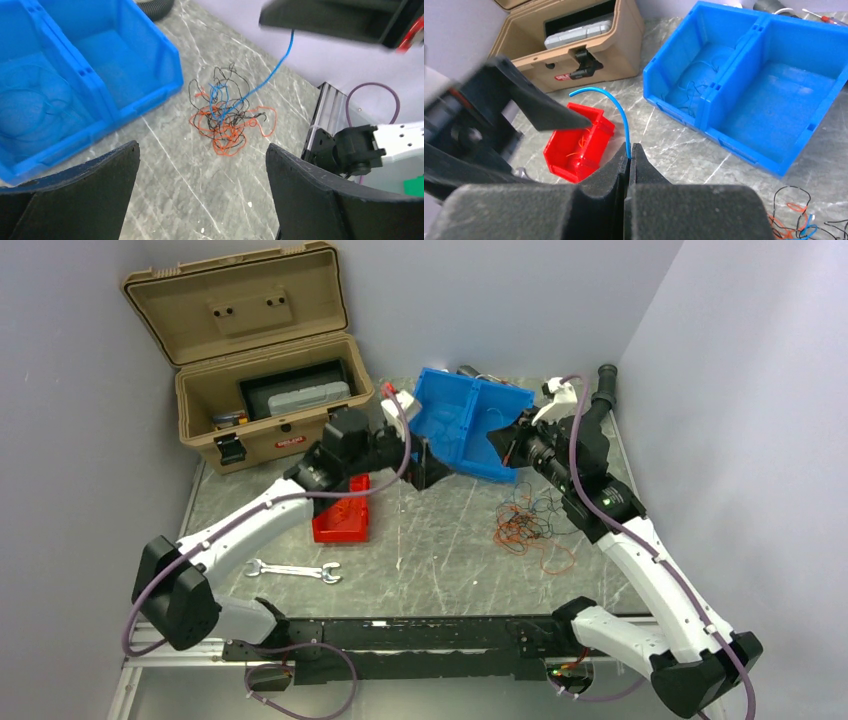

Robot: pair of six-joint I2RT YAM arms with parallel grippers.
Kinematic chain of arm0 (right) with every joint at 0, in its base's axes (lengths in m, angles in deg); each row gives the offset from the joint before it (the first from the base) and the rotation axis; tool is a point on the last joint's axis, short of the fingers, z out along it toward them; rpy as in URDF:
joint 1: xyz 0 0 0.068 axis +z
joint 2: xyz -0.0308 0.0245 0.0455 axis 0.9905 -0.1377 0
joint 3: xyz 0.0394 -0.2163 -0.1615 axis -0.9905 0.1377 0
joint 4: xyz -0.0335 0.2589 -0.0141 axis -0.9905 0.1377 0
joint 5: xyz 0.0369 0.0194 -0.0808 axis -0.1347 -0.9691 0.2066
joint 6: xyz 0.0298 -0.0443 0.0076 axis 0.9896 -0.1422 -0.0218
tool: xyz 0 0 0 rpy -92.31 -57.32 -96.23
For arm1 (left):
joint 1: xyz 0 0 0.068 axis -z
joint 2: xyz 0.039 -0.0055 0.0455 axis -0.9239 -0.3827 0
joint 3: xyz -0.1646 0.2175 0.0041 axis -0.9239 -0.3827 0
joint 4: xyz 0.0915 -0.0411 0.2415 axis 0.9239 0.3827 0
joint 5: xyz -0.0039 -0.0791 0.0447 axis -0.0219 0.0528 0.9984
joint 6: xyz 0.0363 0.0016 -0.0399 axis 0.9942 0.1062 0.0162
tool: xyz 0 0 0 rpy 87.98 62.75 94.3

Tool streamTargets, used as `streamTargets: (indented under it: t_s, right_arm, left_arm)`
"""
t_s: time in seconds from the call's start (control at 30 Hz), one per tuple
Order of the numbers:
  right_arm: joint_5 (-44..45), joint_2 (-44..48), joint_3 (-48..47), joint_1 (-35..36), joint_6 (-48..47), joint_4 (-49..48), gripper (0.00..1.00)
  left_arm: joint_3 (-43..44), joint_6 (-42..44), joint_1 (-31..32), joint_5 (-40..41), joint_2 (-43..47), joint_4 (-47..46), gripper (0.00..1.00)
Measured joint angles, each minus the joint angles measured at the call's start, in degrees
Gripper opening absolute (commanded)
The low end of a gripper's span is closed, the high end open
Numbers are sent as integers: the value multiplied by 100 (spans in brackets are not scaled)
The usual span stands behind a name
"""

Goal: Untangle the cables

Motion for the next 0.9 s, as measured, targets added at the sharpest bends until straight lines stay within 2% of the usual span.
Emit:
streamTargets:
  t_s: [0.2, 0.33, 0.63, 0.9]
  right_arm:
    - [50, -179, -297, 0, 68, 96, 0]
    - [103, -229, -409, 0, 125, 181, 0]
    - [472, -133, -601, 0, 339, 321, 0]
    - [844, 175, -638, -11, 525, 284, 0]
  left_arm:
    - [-1453, -11, 570, 358, -33, -1088, 95]
    - [-1871, -46, 968, 627, -592, -1851, 92]
    - [-1827, -55, 1495, 977, -2365, -4336, 87]
    - [-866, -90, 1696, 1014, -3314, -5025, 76]
